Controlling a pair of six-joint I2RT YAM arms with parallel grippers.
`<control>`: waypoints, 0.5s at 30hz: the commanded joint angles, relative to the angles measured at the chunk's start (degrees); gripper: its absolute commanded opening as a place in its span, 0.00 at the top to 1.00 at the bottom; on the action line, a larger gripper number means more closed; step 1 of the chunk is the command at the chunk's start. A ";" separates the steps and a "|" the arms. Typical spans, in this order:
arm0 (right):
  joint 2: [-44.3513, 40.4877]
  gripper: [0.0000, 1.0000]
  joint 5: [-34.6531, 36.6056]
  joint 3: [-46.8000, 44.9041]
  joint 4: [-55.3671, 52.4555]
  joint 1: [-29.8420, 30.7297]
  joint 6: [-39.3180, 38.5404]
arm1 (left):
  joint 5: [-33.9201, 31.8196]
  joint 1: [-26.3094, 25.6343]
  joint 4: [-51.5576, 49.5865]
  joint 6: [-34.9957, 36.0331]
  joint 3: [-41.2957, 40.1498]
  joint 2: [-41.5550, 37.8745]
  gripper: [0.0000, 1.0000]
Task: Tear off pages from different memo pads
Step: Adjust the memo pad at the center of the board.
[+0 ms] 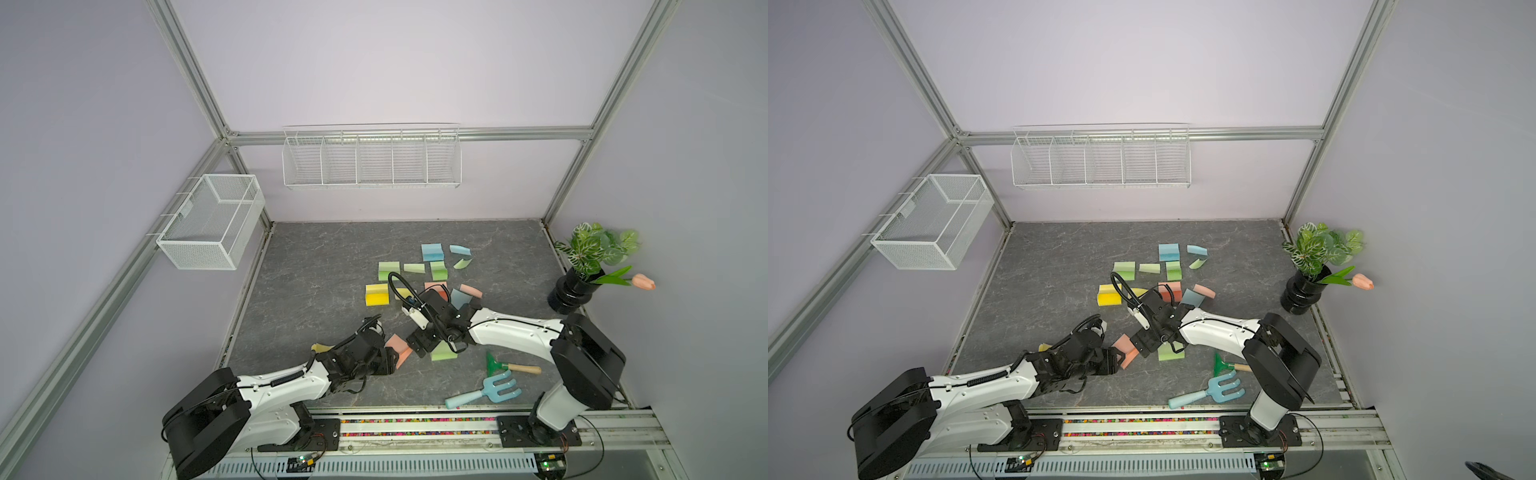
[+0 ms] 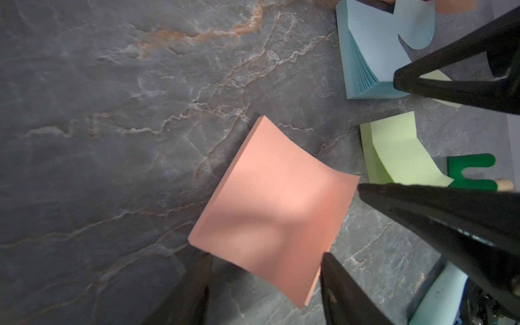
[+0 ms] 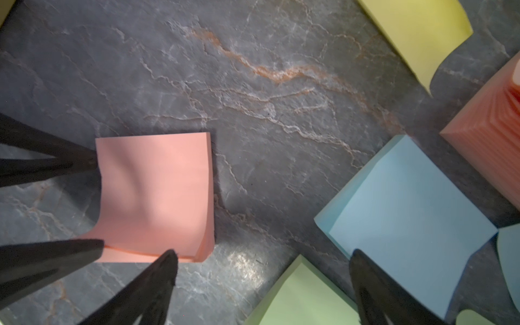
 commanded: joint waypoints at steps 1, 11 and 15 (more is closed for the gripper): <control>1.01 0.05 0.59 1.13 -0.47 0.17 0.17 | -0.77 -0.30 -0.70 -0.78 1.15 -1.18 0.37; 1.98 0.05 0.43 2.70 -1.58 0.47 0.21 | -0.79 -0.26 -1.72 -0.61 1.01 -2.54 0.37; 2.19 0.05 0.75 3.31 -2.02 0.63 0.26 | -1.26 -0.31 -2.48 -0.37 1.05 -2.98 0.36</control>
